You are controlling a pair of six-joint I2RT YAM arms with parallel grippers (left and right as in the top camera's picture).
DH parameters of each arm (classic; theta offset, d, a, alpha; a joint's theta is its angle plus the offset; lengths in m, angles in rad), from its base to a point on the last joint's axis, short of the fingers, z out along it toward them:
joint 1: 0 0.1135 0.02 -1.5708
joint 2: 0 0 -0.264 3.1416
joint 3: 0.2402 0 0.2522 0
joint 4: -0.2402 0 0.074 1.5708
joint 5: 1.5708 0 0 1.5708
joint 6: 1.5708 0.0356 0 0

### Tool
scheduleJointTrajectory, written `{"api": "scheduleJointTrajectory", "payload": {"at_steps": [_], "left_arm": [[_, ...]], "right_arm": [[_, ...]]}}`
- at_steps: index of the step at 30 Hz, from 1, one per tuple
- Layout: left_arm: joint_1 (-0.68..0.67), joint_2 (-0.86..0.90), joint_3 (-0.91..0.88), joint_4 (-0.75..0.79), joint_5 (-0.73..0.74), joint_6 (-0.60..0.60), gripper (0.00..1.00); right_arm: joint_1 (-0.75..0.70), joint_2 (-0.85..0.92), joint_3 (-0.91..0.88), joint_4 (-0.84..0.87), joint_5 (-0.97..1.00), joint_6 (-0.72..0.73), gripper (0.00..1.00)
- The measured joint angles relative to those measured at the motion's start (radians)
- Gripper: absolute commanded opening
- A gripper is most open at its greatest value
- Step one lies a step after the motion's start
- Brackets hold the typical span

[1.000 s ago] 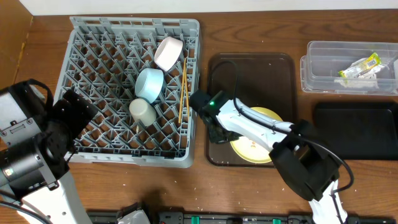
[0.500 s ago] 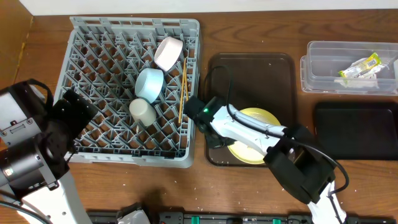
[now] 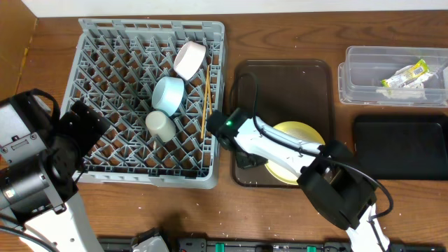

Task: Sort waste into correct bins and load items into the dishwasher
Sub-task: 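Slide the yellow plate right across the tray and lift its edge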

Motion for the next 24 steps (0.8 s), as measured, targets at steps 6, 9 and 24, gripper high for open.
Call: {"api": "scheduleJointTrajectory", "payload": {"at_steps": [6,9,24], "left_arm": [[0.0,0.0,0.0,0.0,0.0,0.0,0.99],[0.0,0.0,0.0,0.0,0.0,0.0,0.98],[0.0,0.0,0.0,0.0,0.0,0.0,0.99]], "right_arm": [[0.0,0.0,0.085,-0.071,0.026,0.0,0.01],[0.0,0.0,0.105,-0.111,0.044,0.0,0.01],[-0.017,0.002,0.252,-0.315,0.146,0.093,0.01]]}}
